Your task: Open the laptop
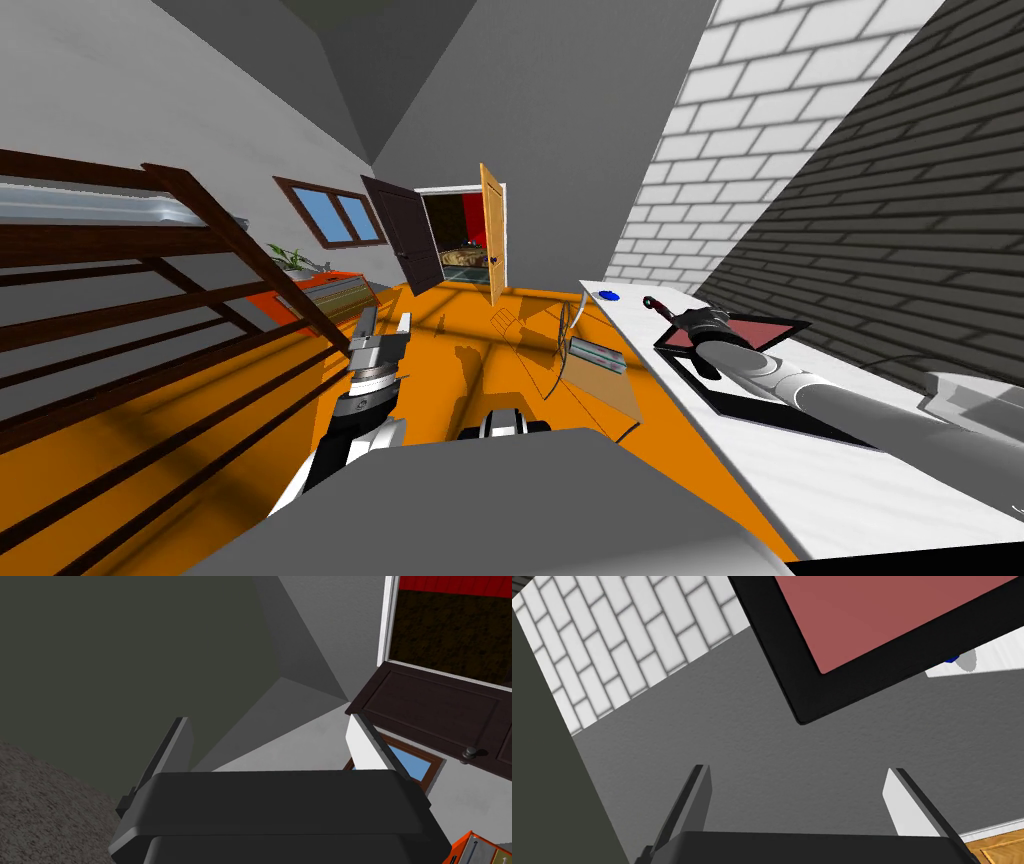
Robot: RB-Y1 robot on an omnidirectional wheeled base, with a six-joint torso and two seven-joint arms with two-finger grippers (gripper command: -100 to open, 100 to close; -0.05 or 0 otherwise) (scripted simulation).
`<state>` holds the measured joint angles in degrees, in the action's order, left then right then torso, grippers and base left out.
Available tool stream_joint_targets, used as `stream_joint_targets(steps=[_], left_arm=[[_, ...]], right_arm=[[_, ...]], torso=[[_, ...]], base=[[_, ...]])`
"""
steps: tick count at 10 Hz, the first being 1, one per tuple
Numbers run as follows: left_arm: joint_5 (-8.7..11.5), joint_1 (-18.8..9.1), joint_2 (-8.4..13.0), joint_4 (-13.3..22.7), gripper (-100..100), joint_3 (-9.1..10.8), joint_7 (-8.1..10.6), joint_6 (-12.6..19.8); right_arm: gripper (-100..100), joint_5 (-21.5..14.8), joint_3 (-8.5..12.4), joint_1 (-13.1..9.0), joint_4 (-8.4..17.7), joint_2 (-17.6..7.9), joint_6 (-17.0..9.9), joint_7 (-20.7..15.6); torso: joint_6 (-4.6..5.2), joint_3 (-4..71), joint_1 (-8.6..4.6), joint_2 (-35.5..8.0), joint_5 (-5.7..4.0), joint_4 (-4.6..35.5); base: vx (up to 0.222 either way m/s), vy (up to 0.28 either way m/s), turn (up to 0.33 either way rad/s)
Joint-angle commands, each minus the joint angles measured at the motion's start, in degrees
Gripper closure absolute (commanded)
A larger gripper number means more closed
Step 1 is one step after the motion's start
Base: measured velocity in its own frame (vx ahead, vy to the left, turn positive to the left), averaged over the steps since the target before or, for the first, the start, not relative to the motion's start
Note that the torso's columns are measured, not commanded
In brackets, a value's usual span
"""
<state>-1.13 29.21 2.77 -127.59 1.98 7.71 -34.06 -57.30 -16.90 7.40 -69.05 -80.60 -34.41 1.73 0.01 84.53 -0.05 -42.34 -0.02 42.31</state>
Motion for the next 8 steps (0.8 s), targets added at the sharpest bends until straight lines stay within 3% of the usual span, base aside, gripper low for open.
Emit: stream_joint_targets(steps=[1,4,8], left_arm=[[0.0,0.0,0.0,0.0,0,0.00,0.00,0.0],[0.0,0.0,0.0,0.0,0,0.01,0.00,0.0],[0.0,0.0,0.0,0.0,0,0.00,0.00,0.0]], right_arm=[[-100,-2.7,-3.3,0.8,-2.5,-2.4,0.2,1.0],[-100,-5.4,-7.4,1.9,-5.2,-5.6,-0.3,2.5],[-100,-8.1,-11.2,3.0,-8.3,-8.9,-0.8,3.7]], torso=[[-0.04,0.0,-0.01,-0.1,0.00,0.0],[0.01,0.1,-0.05,0.1,-0.03,0.0],[-0.02,0.0,0.17,0.1,0.06,0.0]], base=[[-0.102,-0.155,0.174],[-0.093,-0.188,0.162],[-0.062,-0.127,0.129]])
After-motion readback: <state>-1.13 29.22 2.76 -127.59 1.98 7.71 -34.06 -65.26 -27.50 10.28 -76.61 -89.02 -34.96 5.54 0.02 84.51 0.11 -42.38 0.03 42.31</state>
